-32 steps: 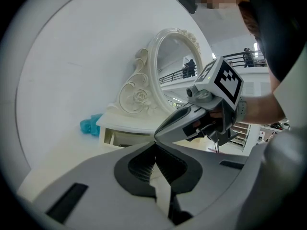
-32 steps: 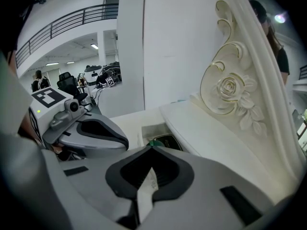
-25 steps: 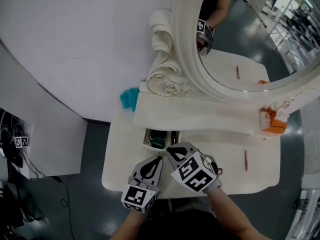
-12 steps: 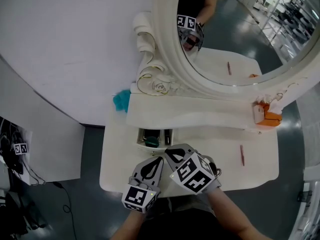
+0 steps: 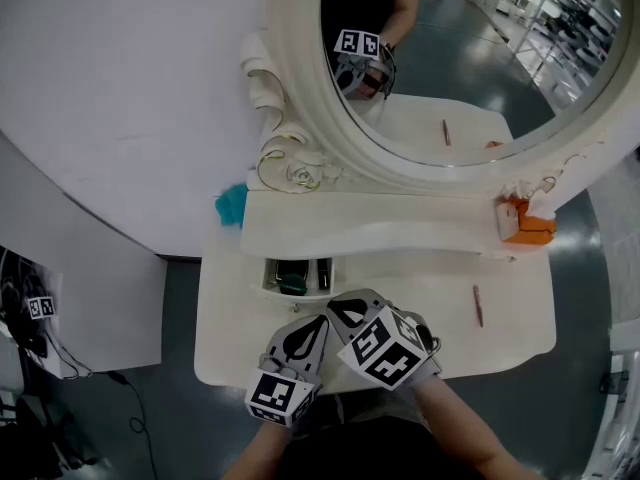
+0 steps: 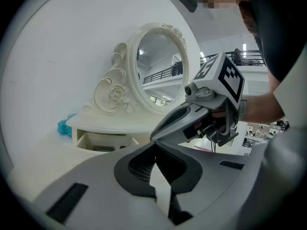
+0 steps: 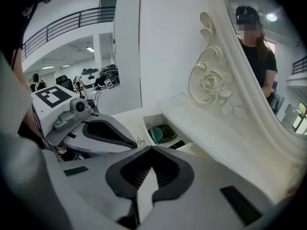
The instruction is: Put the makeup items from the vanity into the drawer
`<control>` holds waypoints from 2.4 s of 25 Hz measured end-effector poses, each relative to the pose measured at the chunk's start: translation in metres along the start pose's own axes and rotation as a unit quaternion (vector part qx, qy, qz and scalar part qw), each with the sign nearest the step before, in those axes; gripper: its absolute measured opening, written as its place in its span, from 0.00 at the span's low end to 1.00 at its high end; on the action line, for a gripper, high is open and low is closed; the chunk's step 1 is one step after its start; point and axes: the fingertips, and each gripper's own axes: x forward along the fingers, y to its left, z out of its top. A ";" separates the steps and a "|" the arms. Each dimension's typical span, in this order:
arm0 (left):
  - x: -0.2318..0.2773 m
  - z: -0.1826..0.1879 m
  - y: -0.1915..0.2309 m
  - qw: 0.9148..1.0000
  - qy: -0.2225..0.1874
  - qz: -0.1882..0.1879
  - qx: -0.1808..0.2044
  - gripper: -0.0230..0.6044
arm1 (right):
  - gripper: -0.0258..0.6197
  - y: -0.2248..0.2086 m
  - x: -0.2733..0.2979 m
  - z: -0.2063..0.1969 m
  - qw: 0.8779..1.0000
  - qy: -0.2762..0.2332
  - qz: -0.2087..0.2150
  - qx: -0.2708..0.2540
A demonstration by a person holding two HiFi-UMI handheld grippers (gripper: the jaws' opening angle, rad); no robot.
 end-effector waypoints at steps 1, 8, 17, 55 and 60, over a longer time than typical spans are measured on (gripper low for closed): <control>0.002 0.000 -0.002 1.000 0.001 -0.002 0.001 0.06 | 0.07 -0.001 -0.001 -0.002 1.000 0.000 -0.001 0.001; 0.018 -0.001 -0.019 1.000 0.008 -0.020 0.006 0.06 | 0.07 -0.013 -0.012 -0.019 1.000 0.003 -0.008 0.014; 0.045 -0.003 -0.043 0.999 0.017 -0.049 0.010 0.06 | 0.07 -0.032 -0.028 -0.046 0.999 0.009 -0.022 0.041; 0.162 -0.026 -0.177 0.972 0.079 -0.217 0.034 0.06 | 0.07 -0.121 -0.117 -0.185 0.971 0.019 -0.131 0.199; 0.173 -0.032 -0.195 0.967 0.087 -0.238 0.037 0.06 | 0.08 -0.128 -0.127 -0.204 0.965 0.018 -0.145 0.218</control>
